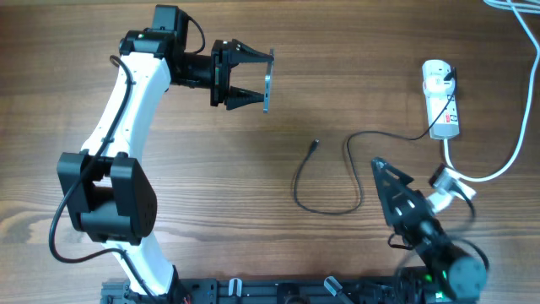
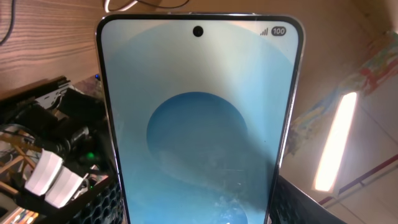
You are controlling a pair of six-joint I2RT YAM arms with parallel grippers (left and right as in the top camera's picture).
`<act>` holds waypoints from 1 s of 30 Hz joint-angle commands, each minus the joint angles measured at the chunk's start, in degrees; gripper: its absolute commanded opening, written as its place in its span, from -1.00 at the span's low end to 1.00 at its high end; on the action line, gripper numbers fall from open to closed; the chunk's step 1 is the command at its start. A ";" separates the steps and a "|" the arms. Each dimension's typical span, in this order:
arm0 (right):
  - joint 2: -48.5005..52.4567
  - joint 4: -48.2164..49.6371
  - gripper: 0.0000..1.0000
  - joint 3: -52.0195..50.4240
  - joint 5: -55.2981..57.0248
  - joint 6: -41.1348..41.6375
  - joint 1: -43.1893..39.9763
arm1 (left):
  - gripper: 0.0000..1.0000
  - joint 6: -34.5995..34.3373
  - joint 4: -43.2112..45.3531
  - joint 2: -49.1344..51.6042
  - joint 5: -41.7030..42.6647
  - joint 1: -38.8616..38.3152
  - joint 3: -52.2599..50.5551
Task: Plug charger to phone and switch on socket
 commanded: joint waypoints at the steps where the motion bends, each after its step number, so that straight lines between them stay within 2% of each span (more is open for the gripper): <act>1: -0.42 6.84 1.00 2.14 -0.46 8.11 -0.17 | 0.32 0.11 -0.07 -2.12 2.84 0.42 0.07; 7: 0.85 5.97 0.99 7.61 -1.38 7.74 -0.17 | 0.32 0.11 -0.07 -2.12 2.84 0.42 0.07; 11: 3.28 4.42 1.00 11.04 -3.80 0.76 -0.17 | 0.32 0.11 -0.04 -2.12 2.84 0.42 0.07; 16: 11.56 -9.77 0.99 22.29 -11.19 -14.40 -0.17 | 0.32 0.11 -0.07 -2.12 2.84 0.42 0.07; 21: 24.81 -31.71 0.99 39.65 -19.43 -34.03 -0.17 | 0.32 0.11 -0.04 -2.12 2.84 0.42 0.07; 26: 36.70 -45.70 0.99 54.29 -25.46 -44.04 0.00 | 0.32 0.11 -0.04 -2.12 2.82 0.42 0.07; 30: 40.70 -50.47 1.00 58.86 -25.42 -46.90 1.88 | 0.32 0.09 -0.04 -2.12 2.38 0.42 0.07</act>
